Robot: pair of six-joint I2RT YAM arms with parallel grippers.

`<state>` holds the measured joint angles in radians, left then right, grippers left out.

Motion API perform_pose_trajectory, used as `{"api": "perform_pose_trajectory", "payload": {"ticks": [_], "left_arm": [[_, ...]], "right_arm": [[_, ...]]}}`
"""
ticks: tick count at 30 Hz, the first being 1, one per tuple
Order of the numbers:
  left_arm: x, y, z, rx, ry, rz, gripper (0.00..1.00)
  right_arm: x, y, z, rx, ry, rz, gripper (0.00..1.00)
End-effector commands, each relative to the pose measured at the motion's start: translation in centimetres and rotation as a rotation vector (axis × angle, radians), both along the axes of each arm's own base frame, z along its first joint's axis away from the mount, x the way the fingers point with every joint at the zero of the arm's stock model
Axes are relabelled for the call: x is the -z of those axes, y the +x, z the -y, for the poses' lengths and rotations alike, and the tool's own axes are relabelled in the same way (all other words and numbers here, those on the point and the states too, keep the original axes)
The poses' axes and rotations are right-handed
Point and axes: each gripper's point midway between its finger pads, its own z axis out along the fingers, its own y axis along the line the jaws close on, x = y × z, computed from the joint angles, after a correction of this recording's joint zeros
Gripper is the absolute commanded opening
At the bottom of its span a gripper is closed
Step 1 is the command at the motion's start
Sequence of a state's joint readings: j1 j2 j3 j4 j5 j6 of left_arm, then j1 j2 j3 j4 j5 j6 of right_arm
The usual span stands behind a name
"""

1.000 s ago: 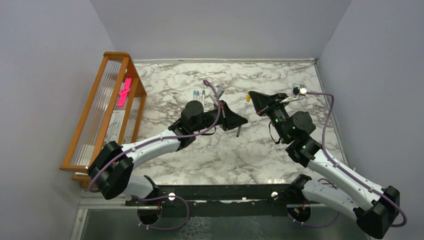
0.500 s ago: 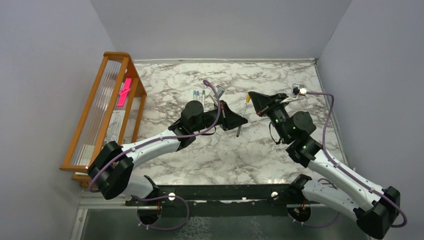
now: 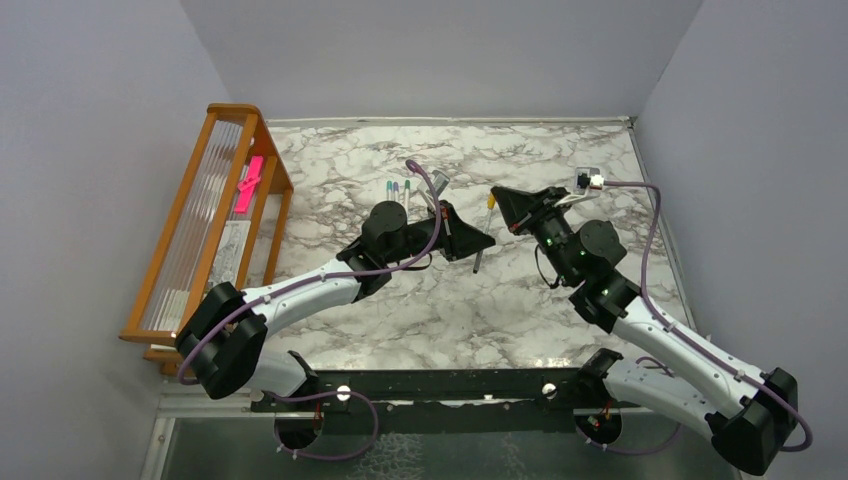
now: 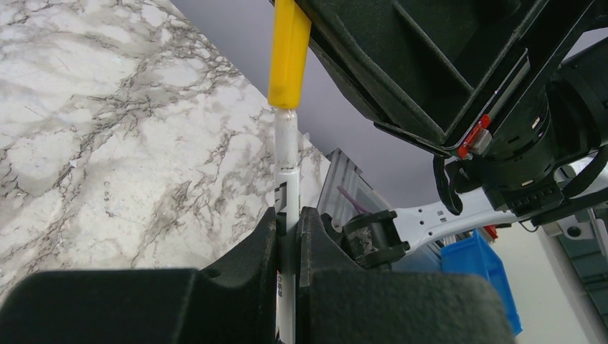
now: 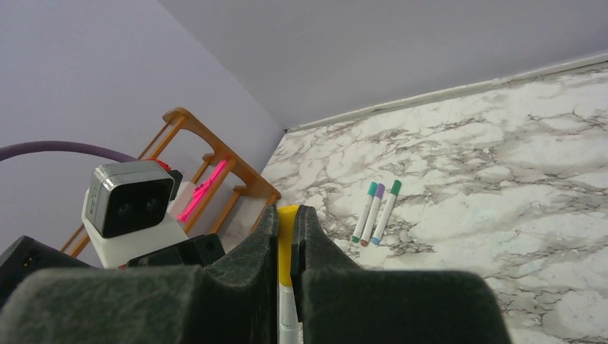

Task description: Insert the pens into the pen caps

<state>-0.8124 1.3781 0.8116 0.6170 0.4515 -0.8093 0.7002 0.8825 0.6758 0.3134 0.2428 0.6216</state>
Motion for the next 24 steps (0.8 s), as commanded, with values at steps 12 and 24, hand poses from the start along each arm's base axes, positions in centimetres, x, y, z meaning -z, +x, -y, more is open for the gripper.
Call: {"api": "perform_pose_trajectory", "payload": {"ticks": [12,24], "left_arm": [[-4.0,1.2,-0.2,-0.063,-0.034,0.222,0.00],[-4.7,2.0,0.5,-0.053,-0.001,0.366,0.00]], "right_arm": [[2.0,-0.9,-1.3,-0.084,-0.053,-0.142,0.01],[3.2,-3.6,-1.7,-0.202,-0.067,-0.100,0.08]]}}
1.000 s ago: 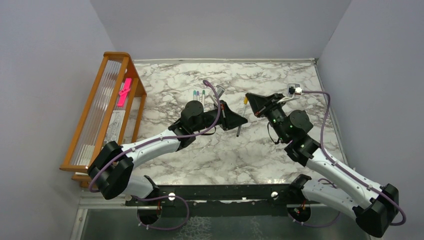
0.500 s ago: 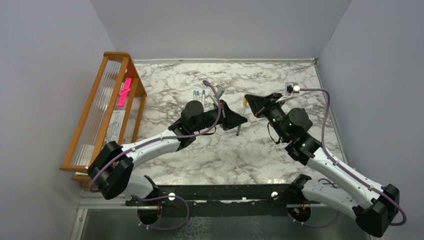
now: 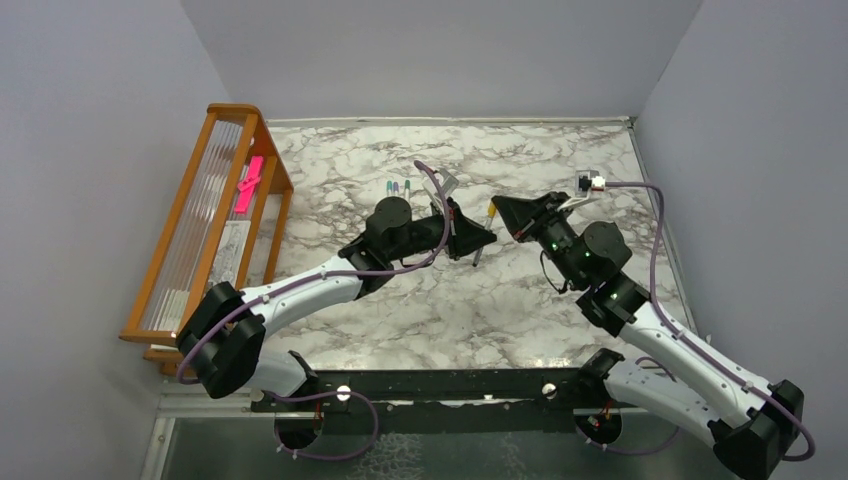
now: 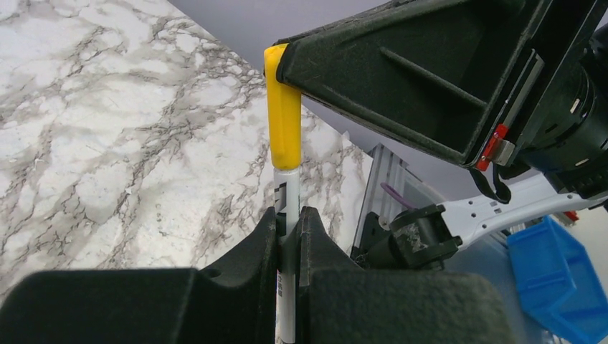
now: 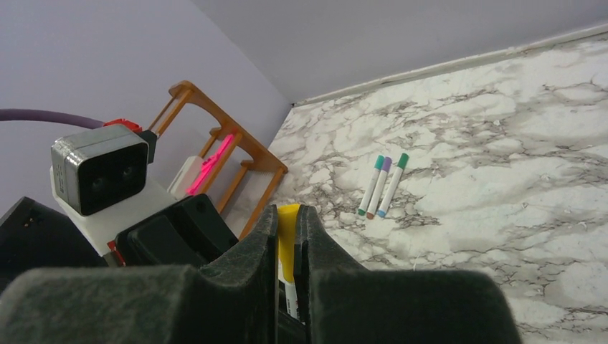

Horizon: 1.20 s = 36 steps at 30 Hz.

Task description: Insert the pens into the pen caps

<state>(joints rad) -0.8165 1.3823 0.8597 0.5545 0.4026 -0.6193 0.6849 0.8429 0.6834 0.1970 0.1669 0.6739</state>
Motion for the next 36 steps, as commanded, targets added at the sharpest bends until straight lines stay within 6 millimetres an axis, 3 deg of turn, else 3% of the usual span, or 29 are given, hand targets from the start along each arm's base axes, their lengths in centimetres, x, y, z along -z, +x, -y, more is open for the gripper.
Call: {"api": "perform_pose_trajectory", "payload": {"ticks": [1,7,12,15,24,32,36], "left_arm": [[-4.2,0.5,0.4,0.007,-0.059,0.212,0.00],[-3.1,-0.2,0.6,0.062,-0.013,0.238,0.00],[-3.2,-1.0,0.7,0.115,-0.006,0.283,0.00],[-3.2,-1.5,0.8,0.148,0.004,0.323,0.00],[-4.2,-2.9,0.5,0.221,-0.006,0.392,0.00],[-5.1,-3.4,0.5,0.237,-0.025,0.397,0.00],[-5.5,-3.3,0.4,0.232,-0.029,0.403,0.00]], "right_arm": [[1.5,-2.6,-1.2,-0.134,-0.053,-0.005,0.12],[-1.9,-4.0,0.1,-0.134,-0.073,0.101,0.30],[-2.9,-4.4,0.9,-0.123,-0.108,0.120,0.47],[-3.7,-4.4,1.3,-0.104,-0.105,0.138,0.50],[-4.8,-3.4,0.7,-0.097,-0.144,0.130,0.51],[-3.9,-2.9,-1.0,-0.155,-0.171,0.109,0.48],[-3.8,-3.1,-1.2,-0.172,-0.165,0.109,0.32]]}}
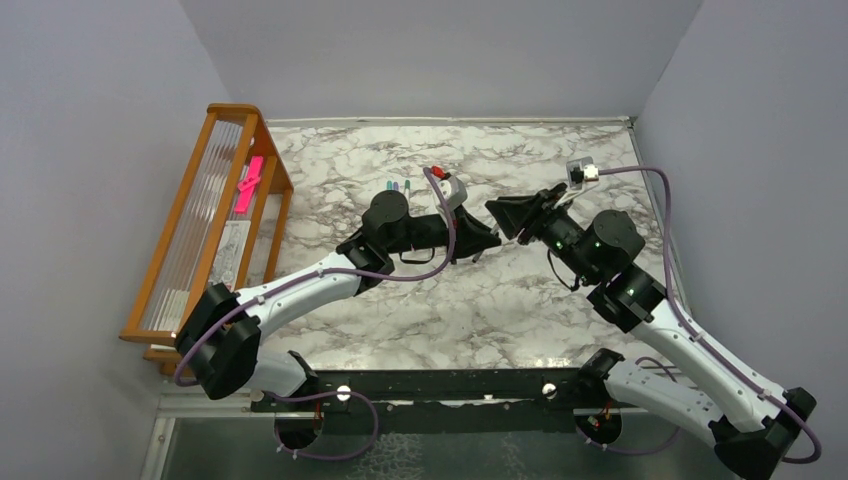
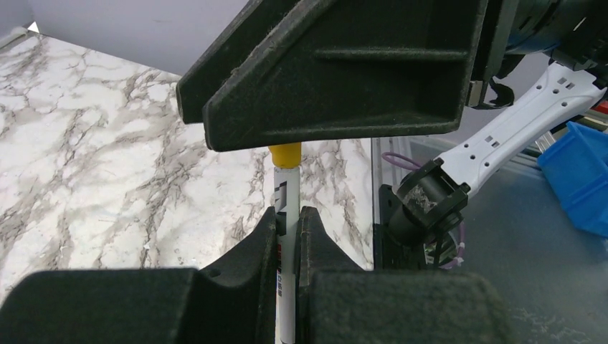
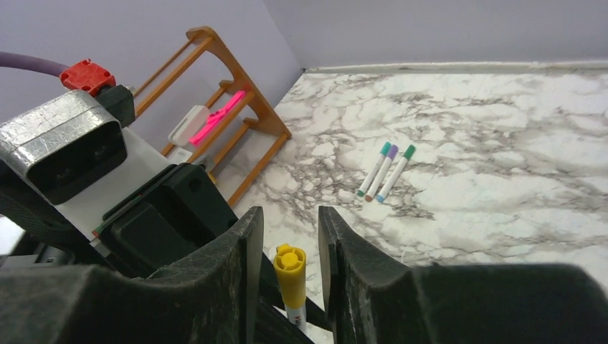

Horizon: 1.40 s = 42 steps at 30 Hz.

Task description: Insert the pens into the pen caps

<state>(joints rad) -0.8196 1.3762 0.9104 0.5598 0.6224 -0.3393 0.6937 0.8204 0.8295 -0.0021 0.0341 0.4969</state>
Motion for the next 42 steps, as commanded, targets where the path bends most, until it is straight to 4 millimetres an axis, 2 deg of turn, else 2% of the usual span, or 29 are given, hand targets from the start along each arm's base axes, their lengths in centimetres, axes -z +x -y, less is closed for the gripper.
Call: {"api": "perform_pose_trajectory", "payload": {"ticks": [1,2,3,4,8,16,21,26,29,31,33,35,39,40,42], "left_arm": [[-3.3,-0.7,-0.2,0.032,-0.061,0.076,0.00],[-3.3,-0.7,-0.1,0.031,-0.060,0.073,0.00],[-3.2,-0.6,-0.1,0.030,-0.059,0.070,0.00],[-3.3,-0.5,0.0,0.029,-0.060,0.068,0.00],[-4.1,-0.2,0.1,0.013,-0.075,0.065,0.00],[-8.5,0.4,0.5,0.007,-0.142,0.143,0.00],[-11.2,0.3,1.0,0.031,-0.180,0.195,0.00],[-13.2,0.4,1.3,0.040,-0.207,0.236,0.00],[-13.9,0.5,1.3,0.038,-0.218,0.251,0.00],[-14.1,0.6,1.4,0.038,-0.221,0.258,0.00],[-13.5,0.8,1.4,0.027,-0.210,0.254,0.00],[-12.4,1.2,1.3,0.003,-0.194,0.238,0.00],[-8.8,1.3,0.9,-0.018,-0.141,0.176,0.00],[-7.9,1.3,0.8,-0.028,-0.128,0.162,0.00],[-6.4,1.5,0.3,-0.052,-0.103,0.145,0.00]], "right_arm": [[-1.2,-0.9,-0.5,-0.050,0.013,0.026,0.26],[-1.1,-1.0,-0.5,-0.052,0.013,0.026,0.17],[-1.1,-1.0,-0.5,-0.052,0.014,0.026,0.05],[-0.9,-1.1,-0.4,-0.051,0.015,0.023,0.01],[0.1,-1.4,-0.5,-0.067,0.005,0.010,0.01],[4.4,-3.0,-1.3,-0.158,-0.043,-0.085,0.01],[8.2,-4.2,-2.0,-0.225,-0.047,-0.183,0.01],[11.3,-5.6,-2.6,-0.284,-0.022,-0.264,0.01],[12.1,-5.8,-2.4,-0.279,-0.030,-0.282,0.01],[11.8,-5.6,-2.2,-0.268,-0.031,-0.271,0.01],[10.8,-5.4,-2.0,-0.252,-0.025,-0.253,0.01],[9.3,-4.8,-1.5,-0.210,-0.007,-0.231,0.01],[6.0,-3.8,-0.2,-0.118,0.028,-0.171,0.01],[5.3,-3.7,0.1,-0.101,0.042,-0.157,0.03],[4.1,-3.5,0.7,-0.067,0.068,-0.131,0.15]]}}
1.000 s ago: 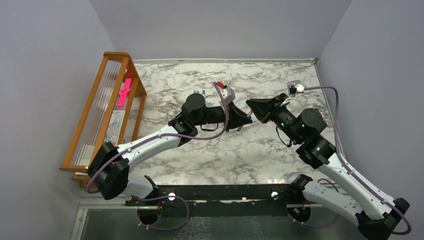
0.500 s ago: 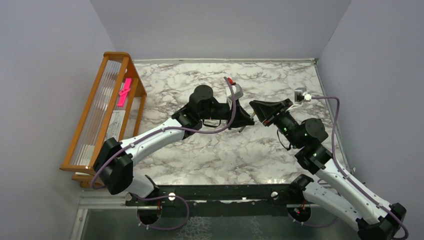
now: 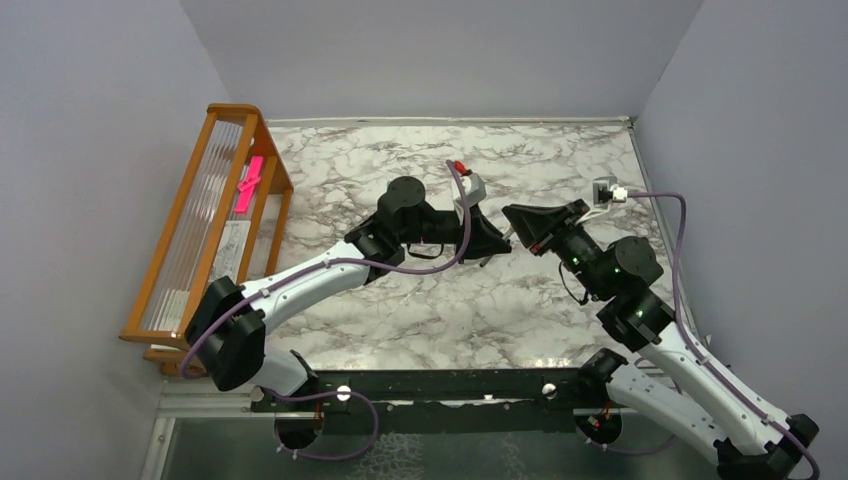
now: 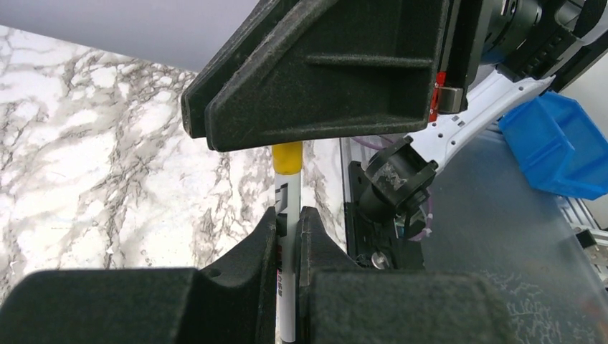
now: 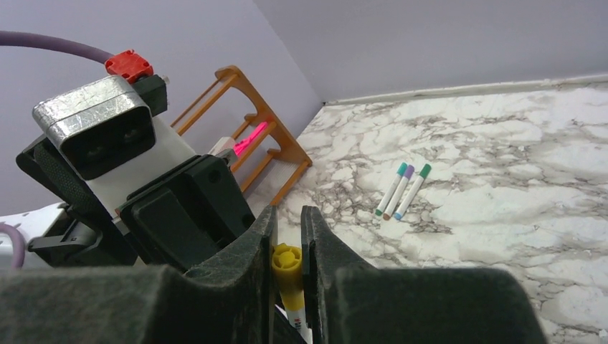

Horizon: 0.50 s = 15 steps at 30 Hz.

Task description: Insert the pens into the pen caps

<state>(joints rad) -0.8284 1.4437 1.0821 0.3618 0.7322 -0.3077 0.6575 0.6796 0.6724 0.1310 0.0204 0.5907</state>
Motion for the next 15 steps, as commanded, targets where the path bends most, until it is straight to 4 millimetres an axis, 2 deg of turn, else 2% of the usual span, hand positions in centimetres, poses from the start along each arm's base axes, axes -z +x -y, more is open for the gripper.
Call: {"api": "perform_pose_trajectory", "payload": {"ticks": [1,5,7,9,11,13,15], "left_arm": [[-4.7,2.4,-1.4,-0.177,-0.169,0.165,0.00],[-1.6,2.5,-2.0,-0.198,-0.096,0.152,0.00],[0.3,3.2,-2.3,-0.236,-0.048,0.145,0.00],[2.3,4.4,-2.6,-0.304,0.000,0.130,0.00],[4.3,6.4,-3.1,-0.406,0.061,0.099,0.00],[6.7,9.5,-3.8,-0.562,0.148,0.037,0.00],[10.0,13.2,-5.3,-0.761,0.286,-0.050,0.00]], "right_arm": [[3.5,-1.9,-0.8,-0.067,-0.066,-0.150,0.21],[2.0,-1.7,0.9,0.012,-0.023,-0.121,0.37],[1.9,-1.7,1.5,0.036,-0.024,-0.101,0.38],[2.7,-1.7,2.3,0.071,-0.034,-0.118,0.38],[4.0,-1.7,3.1,0.104,-0.048,-0.150,0.38],[5.3,-2.0,3.7,0.128,-0.059,-0.184,0.38],[6.3,-2.3,4.2,0.138,-0.063,-0.206,0.38]]}}
